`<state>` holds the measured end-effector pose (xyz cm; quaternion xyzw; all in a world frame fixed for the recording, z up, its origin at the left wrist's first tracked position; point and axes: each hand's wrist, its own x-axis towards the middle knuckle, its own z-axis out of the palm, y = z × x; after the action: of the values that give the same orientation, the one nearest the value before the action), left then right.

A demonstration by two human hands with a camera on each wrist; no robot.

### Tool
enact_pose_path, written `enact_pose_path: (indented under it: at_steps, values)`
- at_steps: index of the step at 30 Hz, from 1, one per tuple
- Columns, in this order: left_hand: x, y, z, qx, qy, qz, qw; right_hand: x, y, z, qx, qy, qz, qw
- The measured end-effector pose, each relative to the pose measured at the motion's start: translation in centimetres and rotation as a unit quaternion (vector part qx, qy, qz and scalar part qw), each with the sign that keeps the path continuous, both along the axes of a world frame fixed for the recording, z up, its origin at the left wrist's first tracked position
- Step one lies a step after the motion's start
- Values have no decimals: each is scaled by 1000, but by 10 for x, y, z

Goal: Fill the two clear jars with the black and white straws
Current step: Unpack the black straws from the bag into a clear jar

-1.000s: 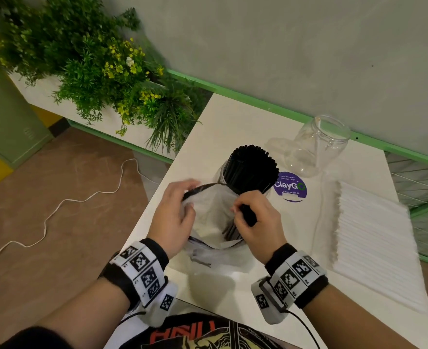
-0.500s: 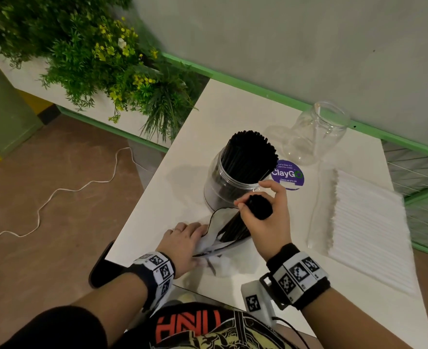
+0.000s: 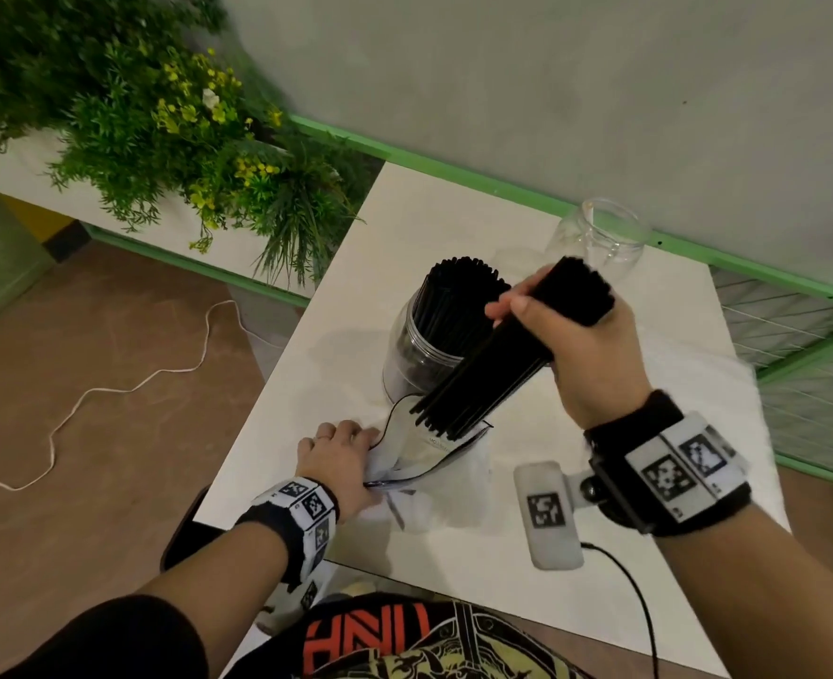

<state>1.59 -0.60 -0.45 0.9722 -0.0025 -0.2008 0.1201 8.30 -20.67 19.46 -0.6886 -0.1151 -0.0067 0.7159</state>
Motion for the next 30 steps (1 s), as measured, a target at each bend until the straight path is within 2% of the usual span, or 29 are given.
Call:
enact_pose_path:
  at_steps: [4, 7, 11, 14, 18, 23, 30]
  values:
    - [4, 3, 18, -38, 31, 11, 999, 17, 1, 18, 62, 11, -25, 998]
    - [11, 11, 30, -108, 26, 53, 992, 26, 3, 23, 94, 28, -54, 994]
    - [30, 13, 54, -228, -82, 111, 964, 33, 0, 34, 105, 33, -86, 990]
    - [54, 6, 75, -299, -151, 115, 935, 39, -7, 52, 119, 9, -105, 987]
    - [84, -11, 101, -320, -165, 77, 930, 44, -6, 59, 138, -22, -119, 983]
    - [103, -26, 96, -347, -160, 97, 919, 44, 7, 41, 101, -10, -134, 986]
    - [103, -27, 92, -345, -155, 108, 919, 36, 26, 34, 51, -69, -131, 988]
